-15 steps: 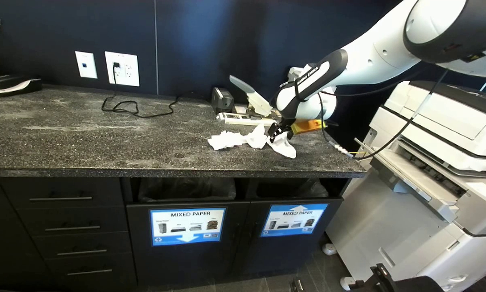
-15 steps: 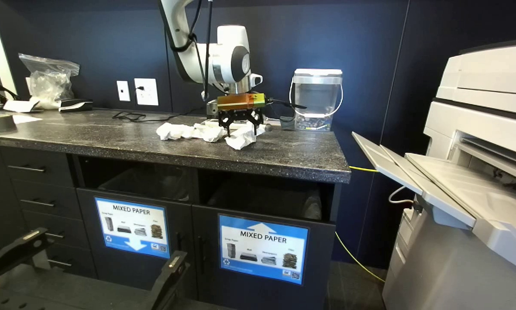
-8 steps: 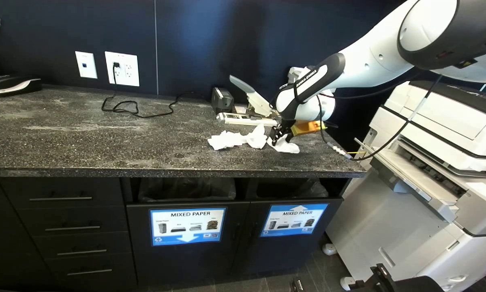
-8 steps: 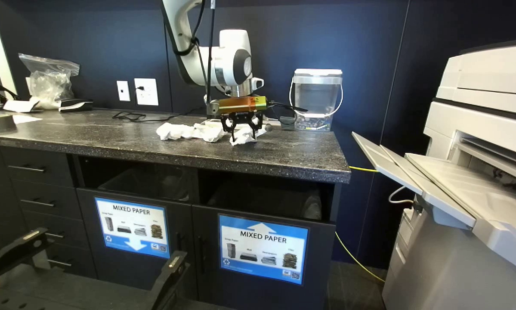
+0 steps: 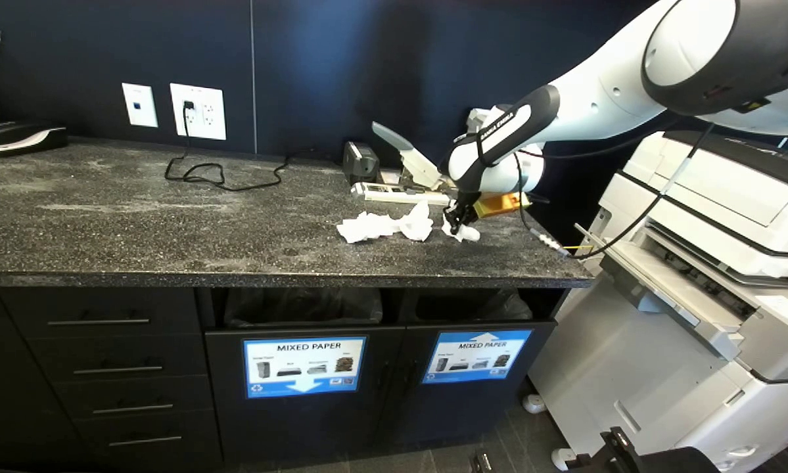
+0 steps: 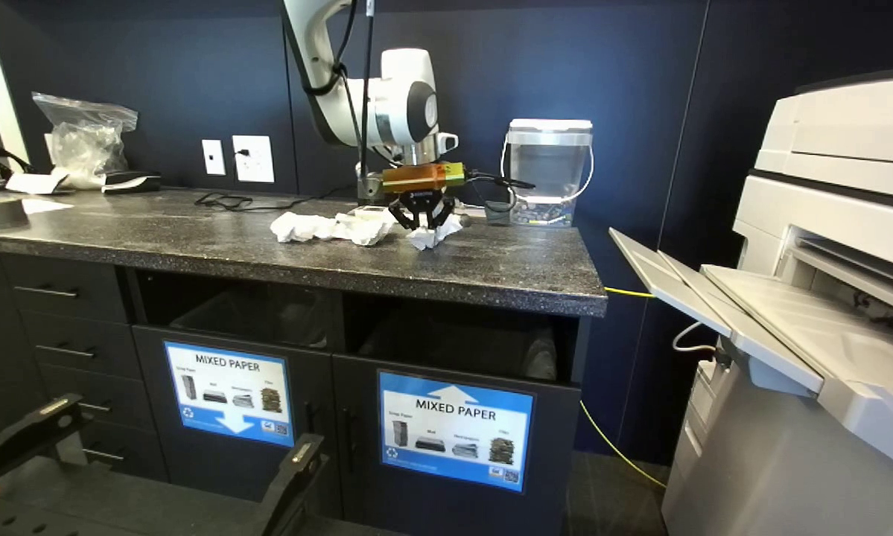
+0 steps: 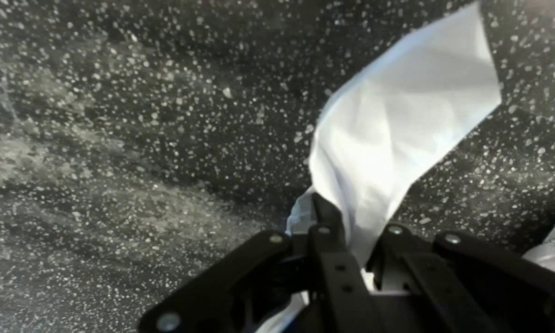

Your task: Place the papers on the counter inside the bin on the right

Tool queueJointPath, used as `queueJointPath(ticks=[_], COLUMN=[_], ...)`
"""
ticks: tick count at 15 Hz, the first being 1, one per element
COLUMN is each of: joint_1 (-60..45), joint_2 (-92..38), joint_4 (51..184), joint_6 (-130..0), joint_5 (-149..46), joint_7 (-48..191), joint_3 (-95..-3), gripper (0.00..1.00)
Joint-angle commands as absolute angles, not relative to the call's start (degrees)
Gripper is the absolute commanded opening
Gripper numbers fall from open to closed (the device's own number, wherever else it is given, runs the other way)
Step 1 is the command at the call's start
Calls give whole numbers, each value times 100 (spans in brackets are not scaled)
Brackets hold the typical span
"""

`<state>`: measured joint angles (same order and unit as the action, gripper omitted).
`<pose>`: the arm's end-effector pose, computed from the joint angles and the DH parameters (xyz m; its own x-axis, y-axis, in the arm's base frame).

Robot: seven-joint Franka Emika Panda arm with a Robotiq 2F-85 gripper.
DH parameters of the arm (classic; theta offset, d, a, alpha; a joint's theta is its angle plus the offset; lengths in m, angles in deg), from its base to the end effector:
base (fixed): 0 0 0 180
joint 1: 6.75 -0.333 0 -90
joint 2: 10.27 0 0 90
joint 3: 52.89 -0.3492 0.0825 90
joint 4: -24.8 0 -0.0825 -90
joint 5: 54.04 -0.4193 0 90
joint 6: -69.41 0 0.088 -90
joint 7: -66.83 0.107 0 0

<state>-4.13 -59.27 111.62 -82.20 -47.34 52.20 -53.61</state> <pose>0.7823 -0.0248 0.1775 0.9182 0.3137 0.2420 0.2876 -0.9478 0.1375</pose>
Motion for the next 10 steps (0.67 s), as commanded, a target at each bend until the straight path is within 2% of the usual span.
queueJointPath(ticks=[1, 4, 10], joint_1=[-641, -807, -1130], joint_2=[-5937, -5724, -4976], joint_4=[11164, 11537, 12841], joint_6=[-8042, -8059, -8139], joint_5=[-4411, -4118, -3416], joint_7=[5412, 5566, 5996], joint_3=[-5051, -4803, -4282], gripper=[5, 9, 8])
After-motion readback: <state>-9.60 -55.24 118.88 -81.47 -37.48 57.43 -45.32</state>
